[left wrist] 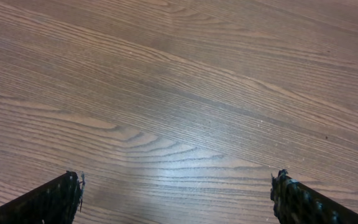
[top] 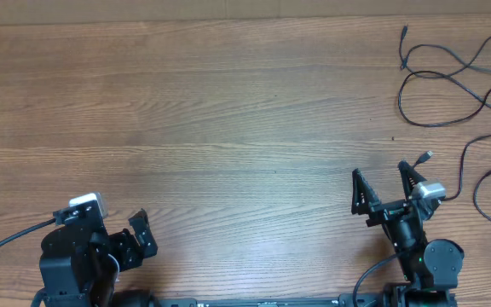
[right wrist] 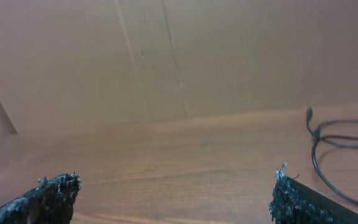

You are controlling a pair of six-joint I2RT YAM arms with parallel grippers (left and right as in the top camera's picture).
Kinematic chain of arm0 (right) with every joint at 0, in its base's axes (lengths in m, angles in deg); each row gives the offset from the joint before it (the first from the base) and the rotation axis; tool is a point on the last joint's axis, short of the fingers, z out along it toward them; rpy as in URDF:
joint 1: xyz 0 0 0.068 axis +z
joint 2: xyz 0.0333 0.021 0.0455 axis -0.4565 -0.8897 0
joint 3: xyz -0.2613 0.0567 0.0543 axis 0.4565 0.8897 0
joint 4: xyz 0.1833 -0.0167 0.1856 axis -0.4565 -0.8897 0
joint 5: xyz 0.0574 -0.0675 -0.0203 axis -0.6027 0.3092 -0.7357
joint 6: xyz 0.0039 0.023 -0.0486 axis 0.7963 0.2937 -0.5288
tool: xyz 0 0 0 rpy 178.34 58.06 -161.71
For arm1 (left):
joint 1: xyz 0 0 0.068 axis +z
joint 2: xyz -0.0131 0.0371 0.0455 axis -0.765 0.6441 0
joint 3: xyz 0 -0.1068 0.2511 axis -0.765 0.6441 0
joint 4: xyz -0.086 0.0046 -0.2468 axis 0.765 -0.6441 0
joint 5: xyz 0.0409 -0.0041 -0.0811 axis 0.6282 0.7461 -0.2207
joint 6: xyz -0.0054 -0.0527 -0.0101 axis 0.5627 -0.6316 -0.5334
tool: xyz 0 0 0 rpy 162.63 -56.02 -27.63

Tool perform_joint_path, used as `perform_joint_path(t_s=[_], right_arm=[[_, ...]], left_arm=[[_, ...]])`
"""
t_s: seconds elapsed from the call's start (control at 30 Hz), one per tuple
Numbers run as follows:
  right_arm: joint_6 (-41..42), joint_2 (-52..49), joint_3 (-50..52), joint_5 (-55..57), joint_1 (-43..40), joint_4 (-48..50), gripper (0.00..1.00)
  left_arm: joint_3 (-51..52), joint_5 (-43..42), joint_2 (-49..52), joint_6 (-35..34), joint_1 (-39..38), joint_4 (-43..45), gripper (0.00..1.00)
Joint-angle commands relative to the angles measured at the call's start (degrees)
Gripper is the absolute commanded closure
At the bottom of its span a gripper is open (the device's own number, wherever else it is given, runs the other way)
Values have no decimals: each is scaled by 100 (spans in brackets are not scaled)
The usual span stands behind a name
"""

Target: Untangle cables

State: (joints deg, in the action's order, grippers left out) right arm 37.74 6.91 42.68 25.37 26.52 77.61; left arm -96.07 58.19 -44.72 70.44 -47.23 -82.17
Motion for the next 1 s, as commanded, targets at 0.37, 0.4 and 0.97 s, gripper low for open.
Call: perform_joint_path(t_s=[0.37, 0.4, 0.97], right_arm=[[-619, 485, 238, 170, 22, -420, 0], [-612, 485, 238, 188, 22, -546, 0], [-1128, 485, 238, 341, 22, -560, 0]], left_arm=[[26, 57, 9, 149, 33, 4, 0], [26, 57, 9, 149, 33, 4, 0], [26, 57, 9, 149, 33, 4, 0]])
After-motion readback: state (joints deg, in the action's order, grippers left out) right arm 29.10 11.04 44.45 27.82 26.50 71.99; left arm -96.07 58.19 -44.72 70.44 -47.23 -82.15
